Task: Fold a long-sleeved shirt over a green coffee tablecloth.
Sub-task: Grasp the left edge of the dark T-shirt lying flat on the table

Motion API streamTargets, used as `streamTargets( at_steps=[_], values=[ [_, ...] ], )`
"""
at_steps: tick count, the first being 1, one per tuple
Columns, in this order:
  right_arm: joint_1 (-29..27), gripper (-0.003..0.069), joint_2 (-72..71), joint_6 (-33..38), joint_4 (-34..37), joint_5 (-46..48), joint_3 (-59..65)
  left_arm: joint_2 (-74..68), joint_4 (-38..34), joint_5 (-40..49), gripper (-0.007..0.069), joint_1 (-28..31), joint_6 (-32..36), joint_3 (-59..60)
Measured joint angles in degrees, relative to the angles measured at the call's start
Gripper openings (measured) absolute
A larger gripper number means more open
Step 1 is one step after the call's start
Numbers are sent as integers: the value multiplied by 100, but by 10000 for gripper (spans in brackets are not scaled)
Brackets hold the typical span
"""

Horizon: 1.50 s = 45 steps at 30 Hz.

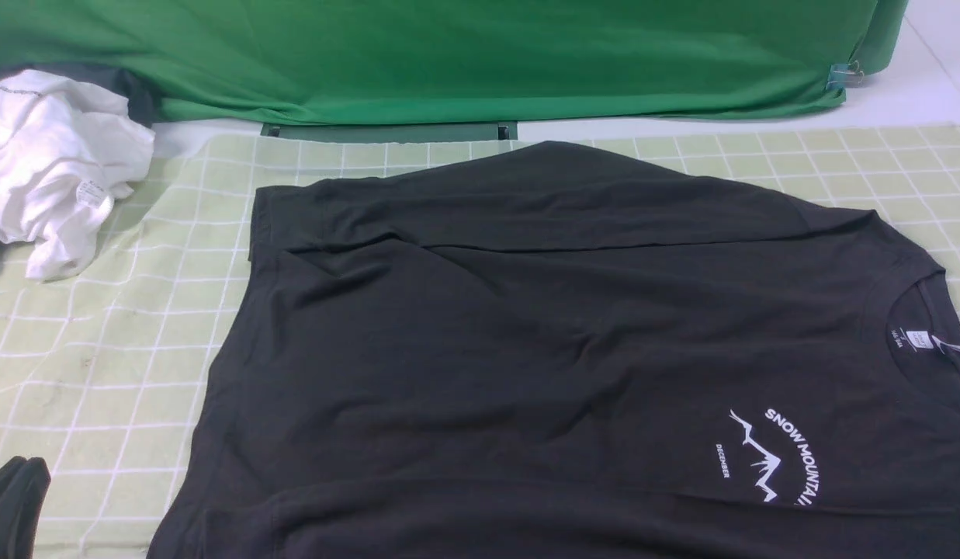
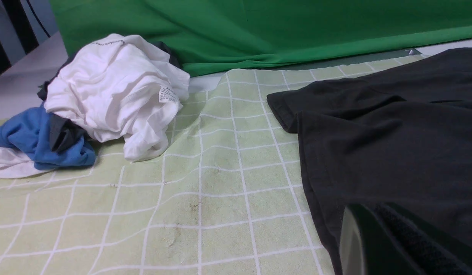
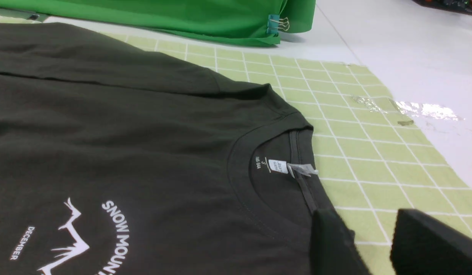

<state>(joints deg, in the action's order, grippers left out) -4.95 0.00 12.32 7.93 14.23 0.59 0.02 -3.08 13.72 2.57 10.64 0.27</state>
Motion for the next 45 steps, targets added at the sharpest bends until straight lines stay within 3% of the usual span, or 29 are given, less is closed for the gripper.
streamTargets(
  at_steps=[11, 17, 24, 38, 41, 43, 45],
  values=[
    [0, 240, 0, 0, 0, 0, 0, 0, 18, 0, 17, 0, 0, 0],
    [0, 240, 0, 0, 0, 0, 0, 0, 388, -360, 17, 0, 0, 0],
    [0, 240, 0, 0, 0, 0, 0, 0, -1103, -2470, 17, 0, -480, 0],
    [0, 240, 0, 0, 0, 0, 0, 0, -1168, -4786, 17, 0, -2302, 0],
    [0, 240, 0, 0, 0, -12, 0, 0, -1177, -4535, 17, 5, -2631, -207],
    [0, 240, 0, -64, 128, -139, 0, -2, -1177, -3895, 17, 5, -2768, -699],
    [0, 240, 0, -443, 840, -572, 6, -279, -1169, -2743, 17, 5, -2834, -1488]
  ],
)
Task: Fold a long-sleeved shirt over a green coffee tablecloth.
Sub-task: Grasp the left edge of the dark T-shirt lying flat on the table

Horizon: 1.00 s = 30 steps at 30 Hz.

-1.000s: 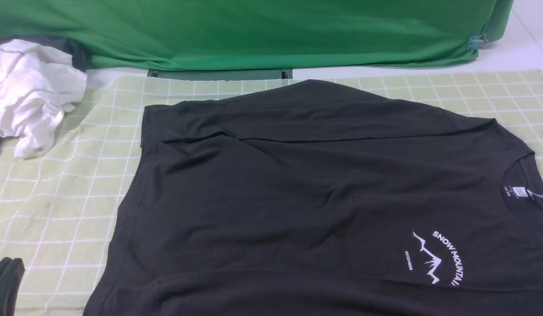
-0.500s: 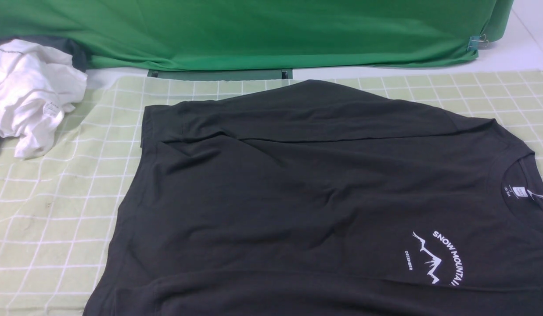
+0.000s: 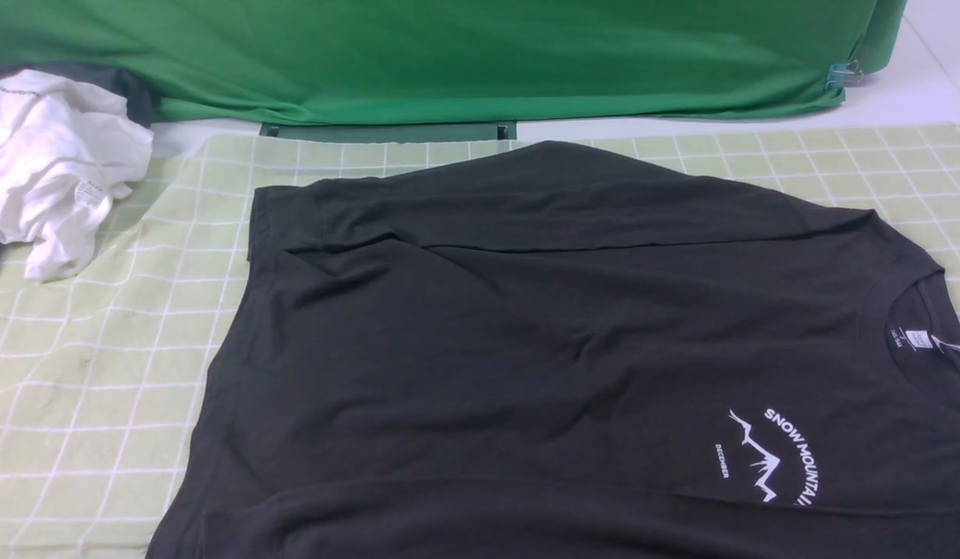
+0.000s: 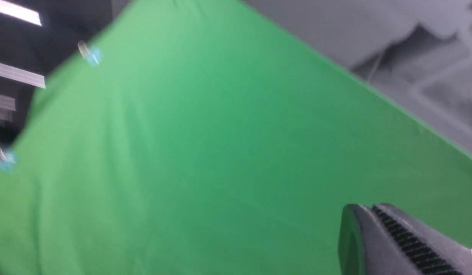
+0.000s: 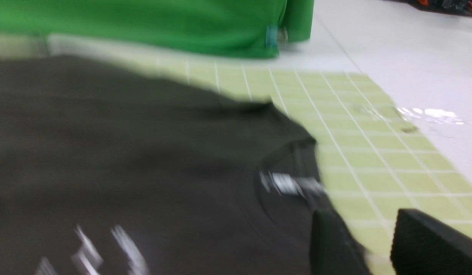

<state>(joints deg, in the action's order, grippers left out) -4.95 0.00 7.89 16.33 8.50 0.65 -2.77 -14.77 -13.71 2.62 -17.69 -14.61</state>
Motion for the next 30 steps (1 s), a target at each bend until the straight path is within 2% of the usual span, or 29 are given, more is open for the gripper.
streamTargets(
  at_steps=[3, 5, 6, 8, 9, 10, 11, 15, 17, 19, 21, 23, 26, 30],
  values=[
    [0, 240, 0, -988, 921, -785, 0, -861, 47, 2108, 17, 0, 101, -1237],
    [0, 240, 0, -1437, 1106, -1020, 0, -1345, 60, 2938, 17, 0, 330, -1657],
    [0, 240, 0, -1943, 1254, -1239, 0, -2128, 66, 4171, 17, 0, 771, -2194],
    [0, 240, 0, -2283, 1324, -1392, 0, -2935, 58, 5279, 17, 0, 1171, -2576],
    [0, 240, 0, -2326, 1324, -1413, 0, -3023, 57, 5388, 17, 0, 1212, -2606],
    [0, 240, 0, -2422, 1341, -1460, 0, -3782, -23, 6223, 17, 0, 1617, -2763],
    [0, 240, 0, -2460, 1348, -1484, 0, -4161, -65, 6577, 17, 0, 1855, -2775],
    [0, 236, 0, -2781, 1356, -1709, 0, -5118, -130, 7122, 8, -7, 2291, -2625],
    [28, 198, 0, -2882, 1349, -1693, -47, -5498, -44, 7141, 3, -96, 2391, -2447],
    [205, 90, 0, -2738, 1108, -1086, -502, -5803, 163, 6971, 2, -386, 2330, -2129],
    [419, 29, 145, -2303, 904, -455, -1154, -5967, 410, 6744, 2, -822, 2059, -1918],
    [640, 7, 472, -1780, 812, 154, -1857, -6082, 634, 6606, 2, -1181, 1769, -1823],
    [1044, -1, 1421, -1082, 765, 1098, -2879, -6366, 1293, 6219, 2, -1740, 836, -1801],
    [1418, -2, 2344, -588, 750, 2101, -3662, -6692, 1559, 5629, 23, -1910, 473, -1800]
  ],
)
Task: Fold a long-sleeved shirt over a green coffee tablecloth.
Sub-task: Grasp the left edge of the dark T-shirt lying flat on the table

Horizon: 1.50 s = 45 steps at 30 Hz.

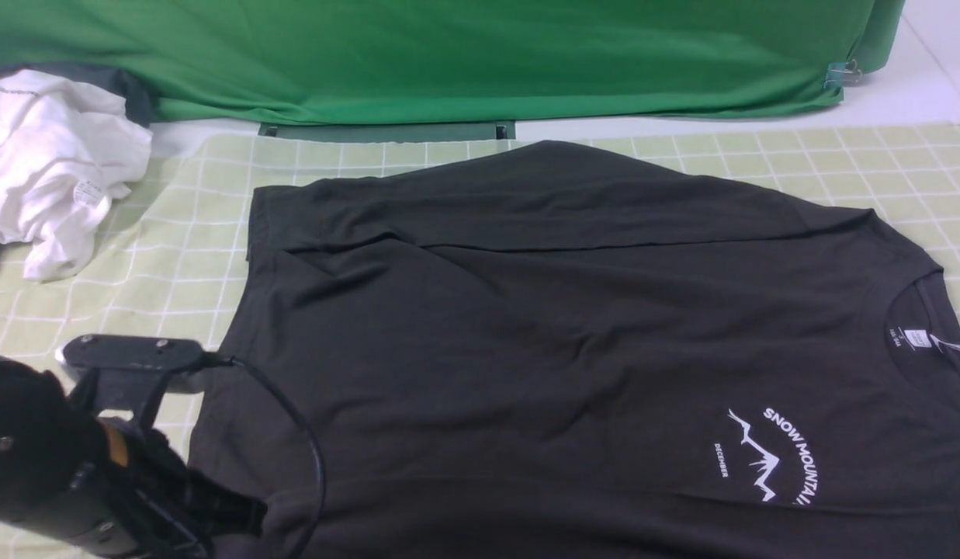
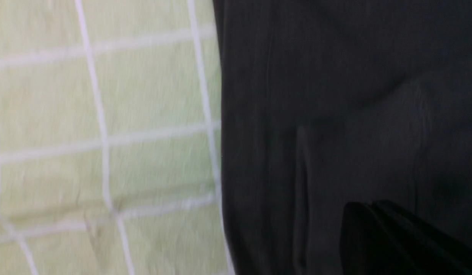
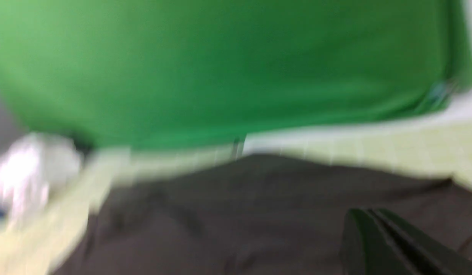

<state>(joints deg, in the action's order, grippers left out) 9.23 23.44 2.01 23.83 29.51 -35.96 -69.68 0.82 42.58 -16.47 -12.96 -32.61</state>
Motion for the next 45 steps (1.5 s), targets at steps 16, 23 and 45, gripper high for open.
streamTargets(
  at_steps=[16, 23, 45],
  values=[
    [616, 5, 837, 294, 168, 549, -194, -1243, 153, -913, 486, -12, -184, 12],
    [616, 8, 837, 294, 168, 549, -194, -1301, -114, -923, 160, -12, 26, 7],
    [616, 17, 837, 299, 168, 549, -194, -435, -152, 688, 13, -12, 460, -1840]
  ],
)
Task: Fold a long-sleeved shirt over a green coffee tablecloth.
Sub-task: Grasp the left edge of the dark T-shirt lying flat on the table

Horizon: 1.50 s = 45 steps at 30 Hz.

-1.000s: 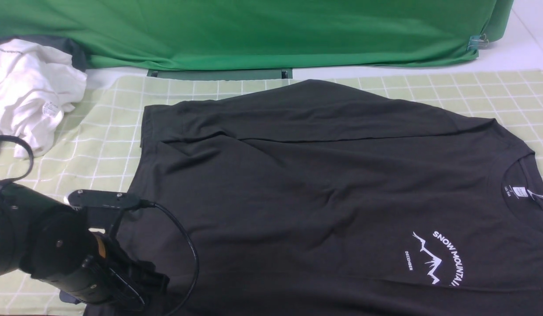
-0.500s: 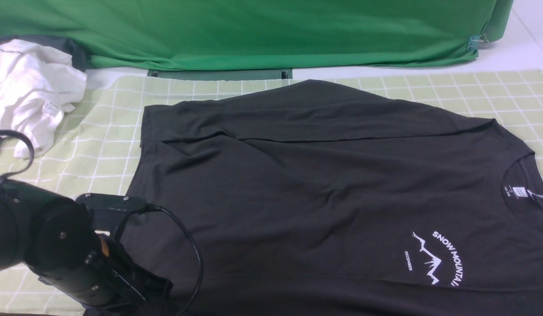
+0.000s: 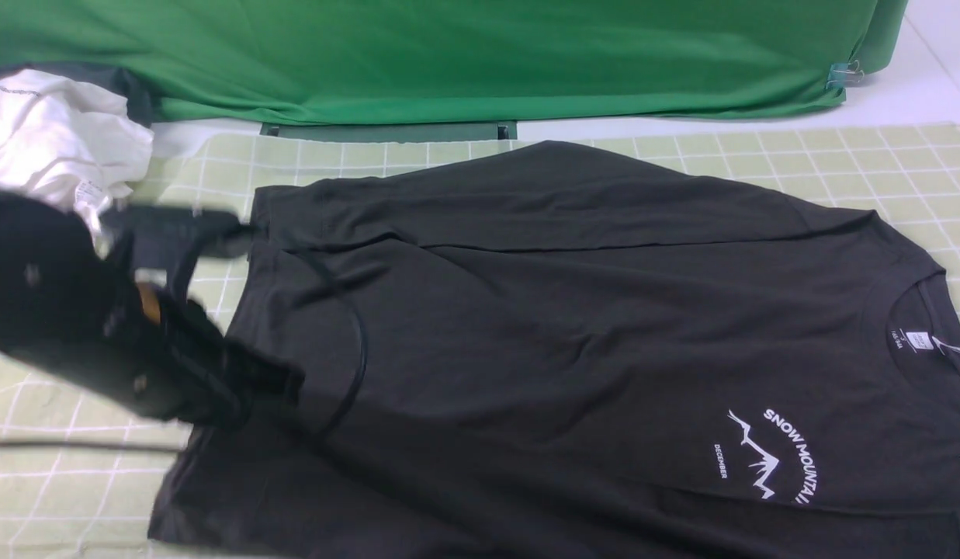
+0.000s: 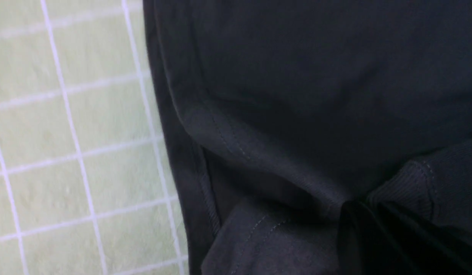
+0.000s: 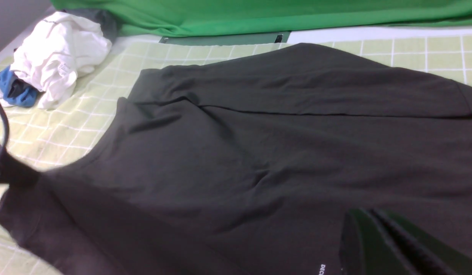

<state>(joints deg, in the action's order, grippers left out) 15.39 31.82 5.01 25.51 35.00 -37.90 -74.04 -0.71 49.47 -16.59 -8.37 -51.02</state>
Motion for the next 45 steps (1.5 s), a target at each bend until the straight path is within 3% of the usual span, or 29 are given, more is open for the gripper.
streamTargets(
  at_steps=[7, 16, 21, 25, 33, 38, 45],
  values=[
    [0, 17, 0, 0, 0, 0, 0, -139, 71, 1316, 13, 0, -96, -176],
    [0, 17, 0, 0, 0, -5, 0, -290, -278, 1489, 13, 0, -4, 646],
    [0, 20, 0, 0, 0, -36, 0, -290, -284, 1148, 21, 0, 1, 907],
    [0, 30, 0, 0, 0, -45, 0, -290, -238, 830, 68, 0, 3, 1045],
    [0, 39, 0, 0, 0, -39, 0, -290, -440, 703, 286, 0, 169, 1095],
    [0, 48, 0, 0, 0, -39, 0, -290, -338, 688, 319, 0, 256, 1116],
    [0, 50, 0, 0, 0, -39, 0, -356, -341, 251, 309, 0, 301, 1275]
  ],
)
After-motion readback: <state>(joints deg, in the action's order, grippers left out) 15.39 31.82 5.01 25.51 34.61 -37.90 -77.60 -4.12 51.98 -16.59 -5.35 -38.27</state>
